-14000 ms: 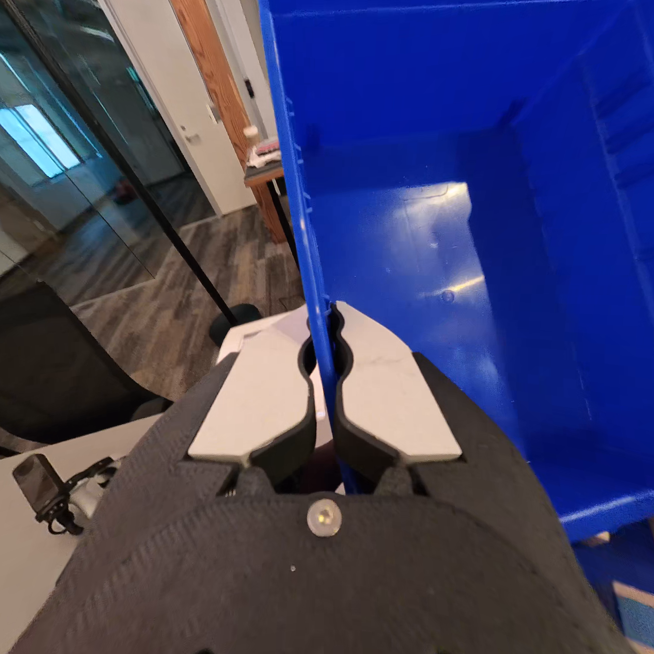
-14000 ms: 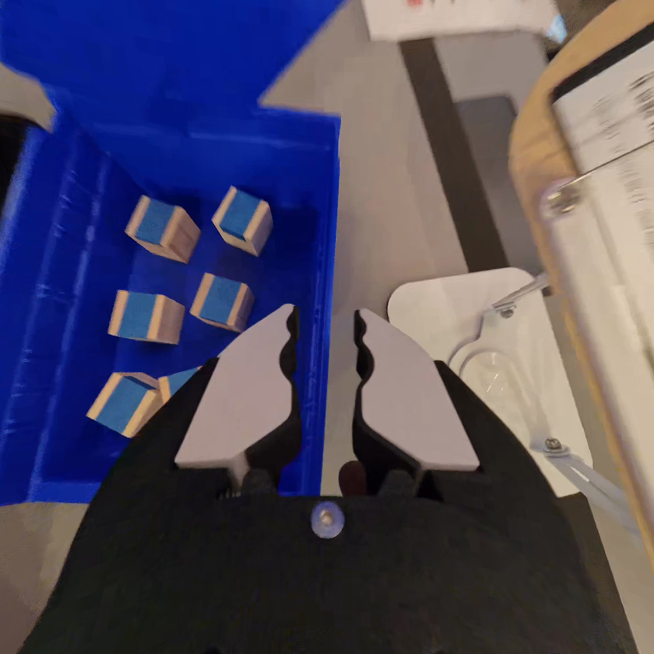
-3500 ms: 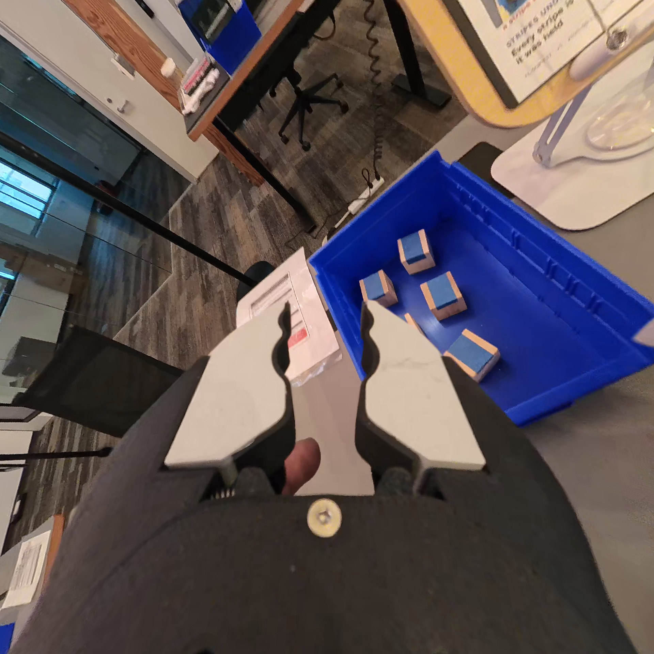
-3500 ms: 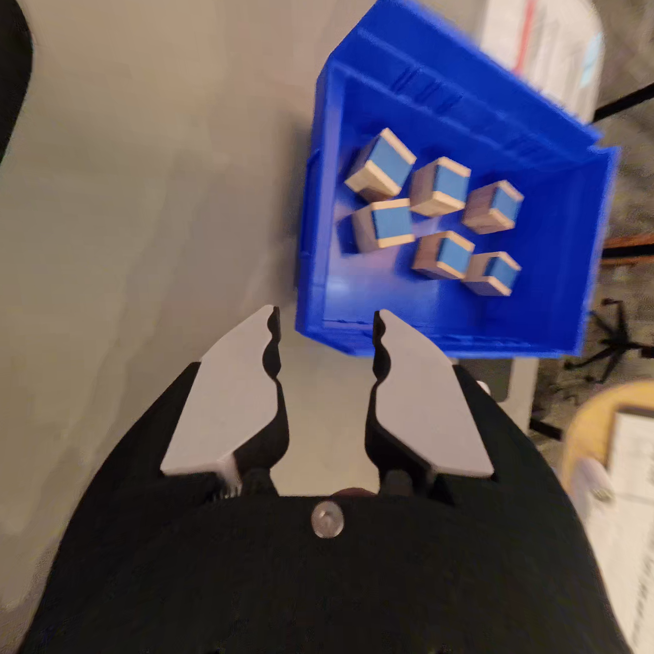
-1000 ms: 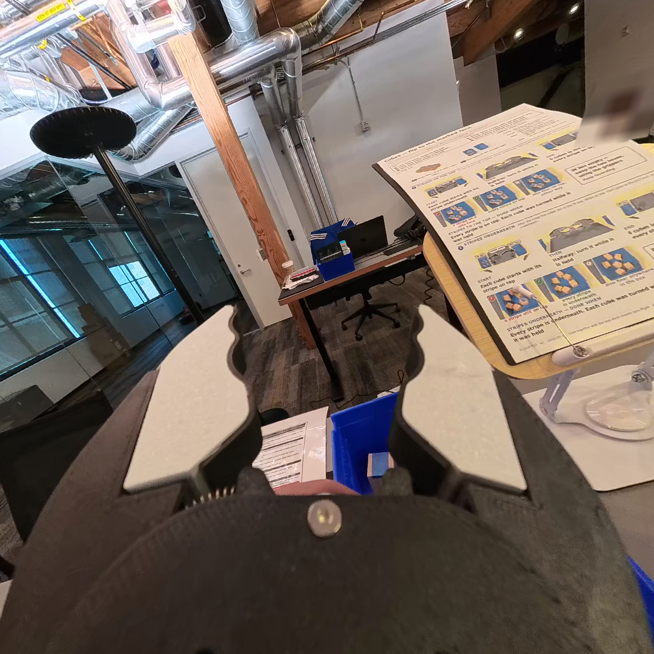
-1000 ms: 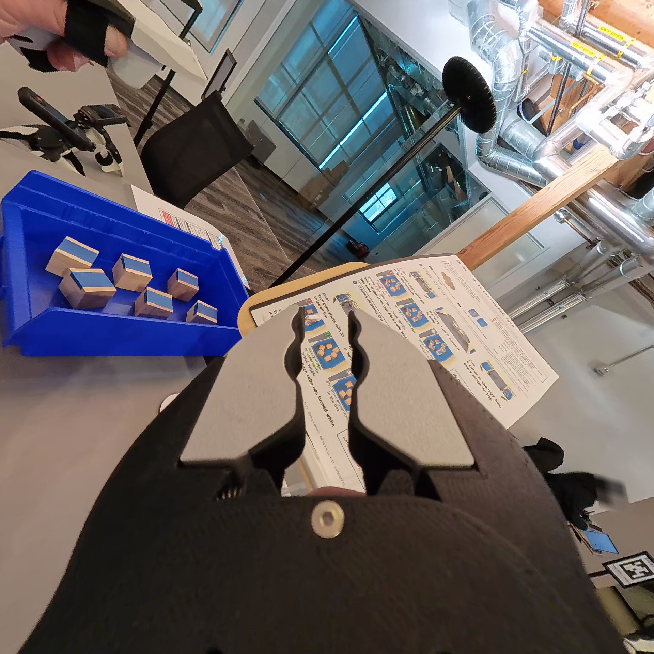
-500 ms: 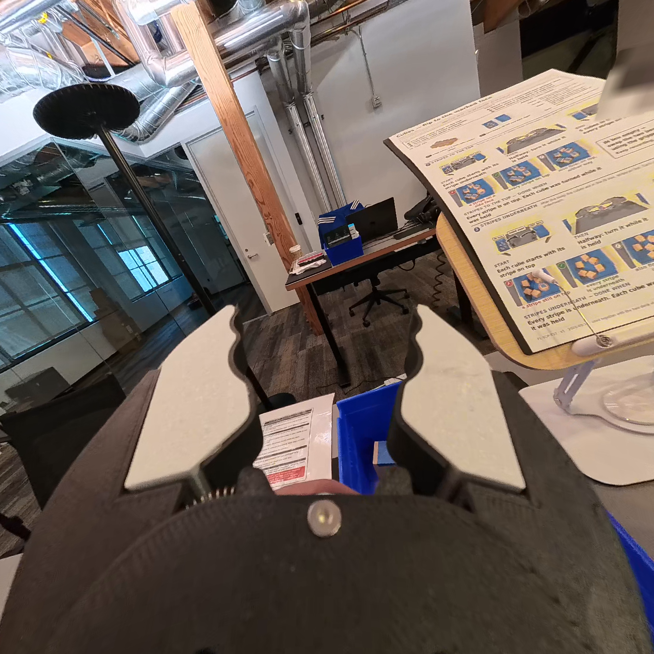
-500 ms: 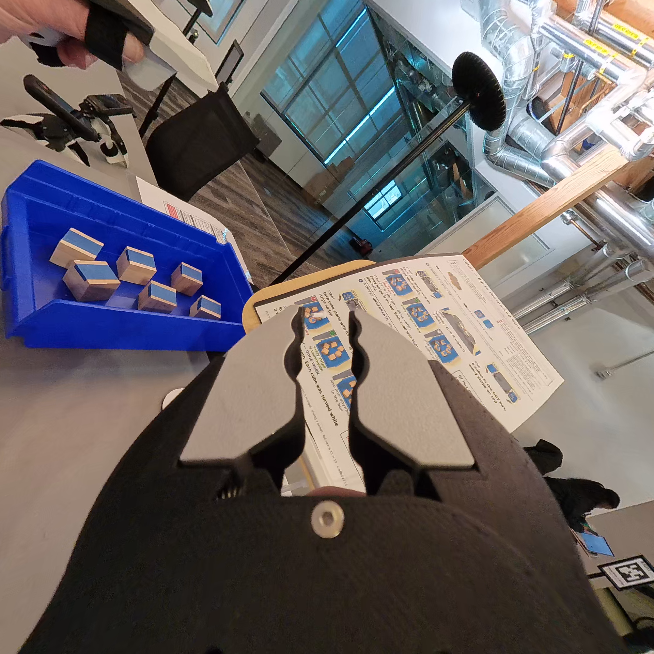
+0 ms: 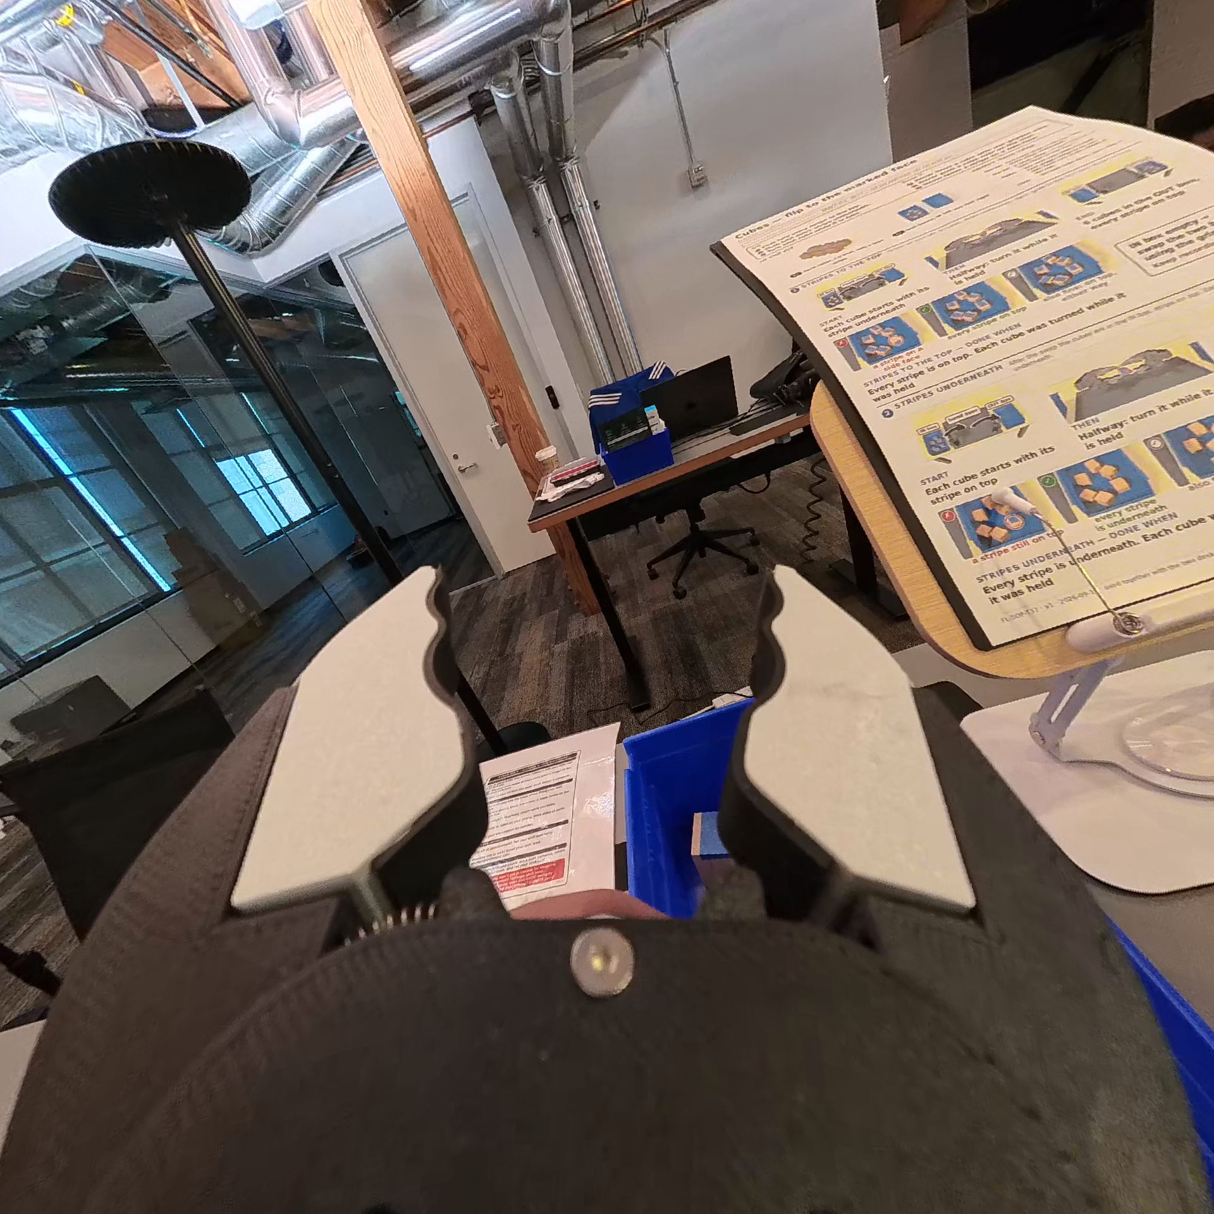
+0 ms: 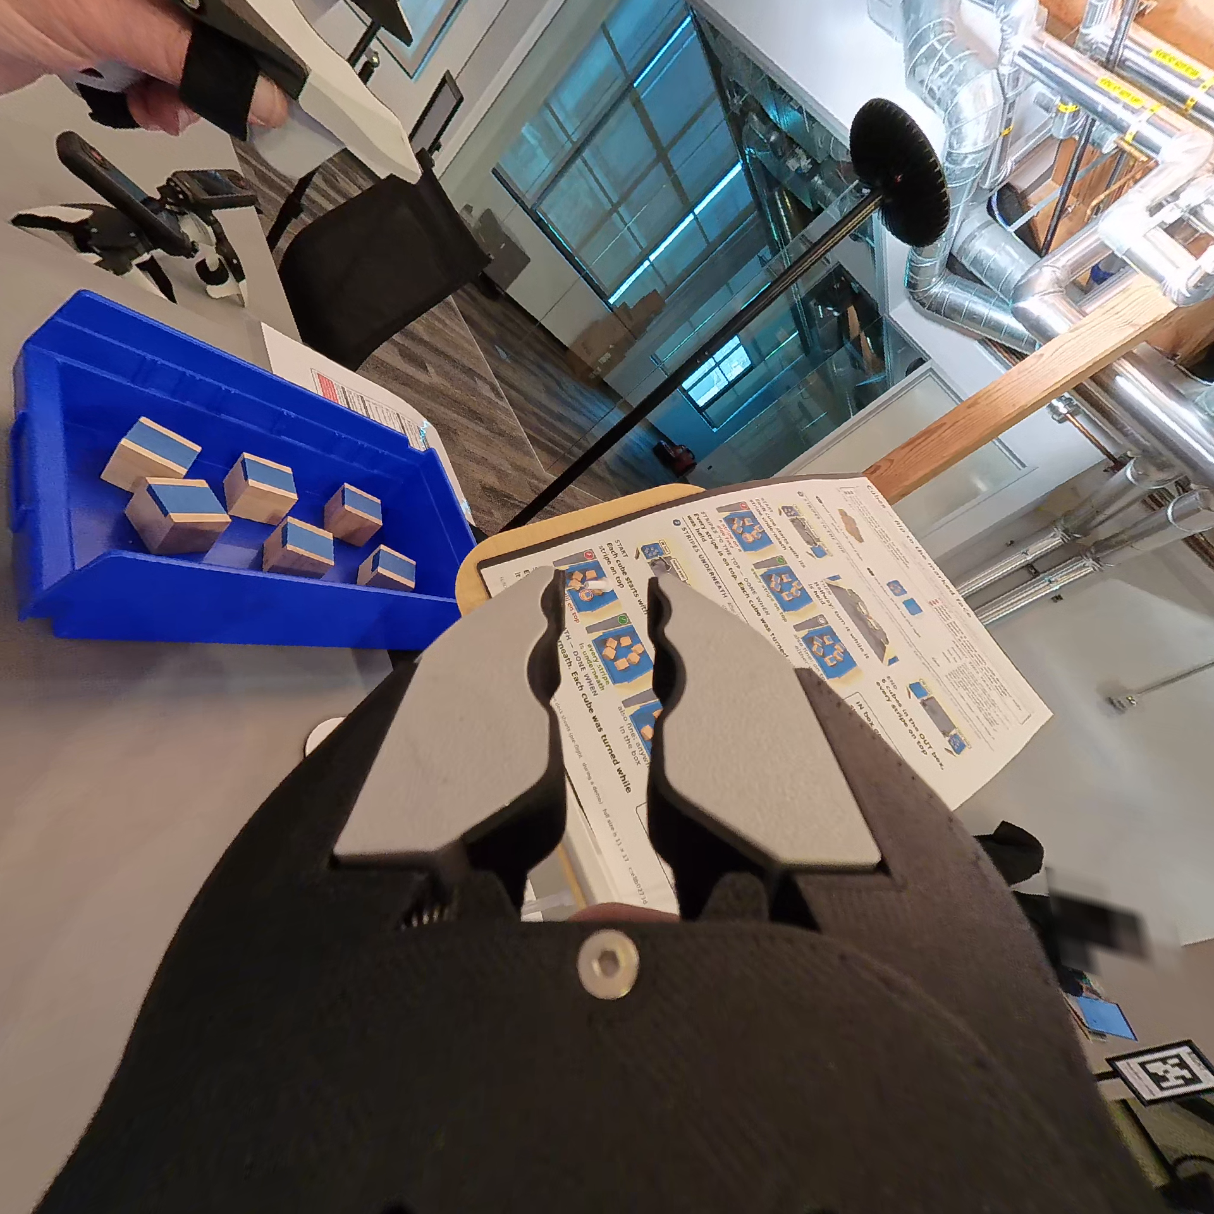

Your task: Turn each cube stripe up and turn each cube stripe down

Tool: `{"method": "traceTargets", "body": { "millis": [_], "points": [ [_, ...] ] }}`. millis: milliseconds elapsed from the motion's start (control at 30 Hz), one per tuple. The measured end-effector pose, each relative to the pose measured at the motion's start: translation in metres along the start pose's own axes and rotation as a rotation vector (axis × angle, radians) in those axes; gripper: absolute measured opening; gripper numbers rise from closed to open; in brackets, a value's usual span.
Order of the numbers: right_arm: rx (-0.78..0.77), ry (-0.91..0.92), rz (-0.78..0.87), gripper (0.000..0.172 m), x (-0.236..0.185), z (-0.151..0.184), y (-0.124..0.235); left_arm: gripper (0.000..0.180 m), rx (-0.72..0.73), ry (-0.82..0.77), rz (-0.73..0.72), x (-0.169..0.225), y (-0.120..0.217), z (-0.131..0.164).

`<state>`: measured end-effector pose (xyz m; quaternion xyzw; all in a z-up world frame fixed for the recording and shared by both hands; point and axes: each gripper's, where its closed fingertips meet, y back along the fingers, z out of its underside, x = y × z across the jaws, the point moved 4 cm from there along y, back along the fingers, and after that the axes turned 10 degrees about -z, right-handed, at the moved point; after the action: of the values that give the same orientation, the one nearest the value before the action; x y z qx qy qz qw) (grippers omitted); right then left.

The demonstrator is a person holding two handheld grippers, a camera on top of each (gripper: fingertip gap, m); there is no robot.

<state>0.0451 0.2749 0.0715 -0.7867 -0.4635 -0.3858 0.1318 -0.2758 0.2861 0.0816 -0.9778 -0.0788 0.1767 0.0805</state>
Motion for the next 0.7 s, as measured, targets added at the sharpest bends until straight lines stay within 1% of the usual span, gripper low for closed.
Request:
{"method": "traceTargets", "body": {
  "millis": [700],
  "points": [
    [-0.006, 0.011, -0.015, 0.024, -0.0048, 0.0, -0.0048, 0.088, -0.004, -0.012, 0.014, 0.005, -0.0014, 0.0014]
  ]
}}
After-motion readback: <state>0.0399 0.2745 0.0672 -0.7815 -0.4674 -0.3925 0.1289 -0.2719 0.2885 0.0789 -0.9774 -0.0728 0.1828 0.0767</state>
